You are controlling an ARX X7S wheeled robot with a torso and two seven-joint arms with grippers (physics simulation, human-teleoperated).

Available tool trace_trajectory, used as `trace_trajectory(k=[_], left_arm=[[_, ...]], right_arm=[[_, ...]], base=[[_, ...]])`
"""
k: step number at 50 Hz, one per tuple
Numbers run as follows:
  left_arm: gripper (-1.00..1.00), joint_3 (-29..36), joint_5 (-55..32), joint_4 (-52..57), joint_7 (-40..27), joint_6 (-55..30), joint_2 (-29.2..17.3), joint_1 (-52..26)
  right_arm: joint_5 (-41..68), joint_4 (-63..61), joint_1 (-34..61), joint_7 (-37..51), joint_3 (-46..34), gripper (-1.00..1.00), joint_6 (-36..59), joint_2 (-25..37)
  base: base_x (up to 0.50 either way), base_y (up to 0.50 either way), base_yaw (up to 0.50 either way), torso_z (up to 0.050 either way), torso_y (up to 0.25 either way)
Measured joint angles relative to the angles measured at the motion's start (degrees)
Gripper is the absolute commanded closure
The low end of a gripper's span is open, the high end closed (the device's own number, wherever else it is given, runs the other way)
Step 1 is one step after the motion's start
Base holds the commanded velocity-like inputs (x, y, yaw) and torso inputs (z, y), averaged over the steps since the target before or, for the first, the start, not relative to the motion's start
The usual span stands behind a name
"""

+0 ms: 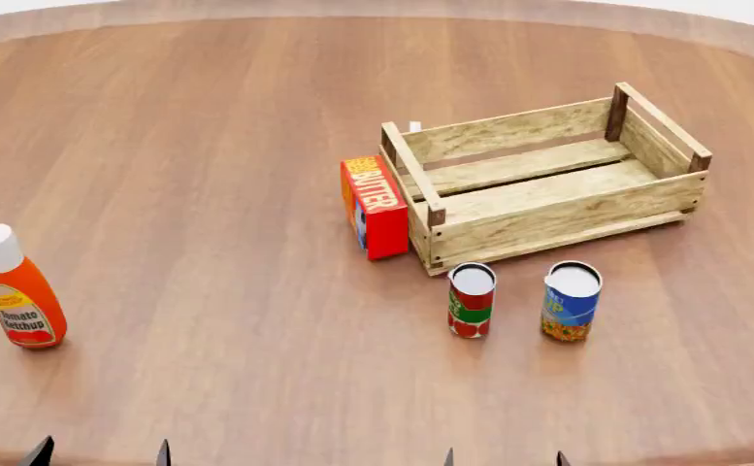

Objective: Pick up the tomato sauce, and put it in the wooden tray.

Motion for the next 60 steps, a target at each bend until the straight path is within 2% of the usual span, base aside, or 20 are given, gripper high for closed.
trace_trajectory(k=[39, 60], left_arm=[[-1.00, 4.37, -4.12, 0.27, -5.31, 0.12, -3.91, -0.12], [-1.00, 6.08, -5.48, -0.01, -7.05, 0.41, -5.29, -0.30]], right_arm=[[6.14, -0.05, 0.88, 4.90, -4.95, -1.00, 2.39, 4.04], [8.85, -0.64, 0.94, 5.79, -6.12, -1.00, 3.19, 5.51]], base=[[0.00, 0.00, 0.00, 0.000, 0.000], [0.50, 0.00, 0.00, 0.000, 0.000]])
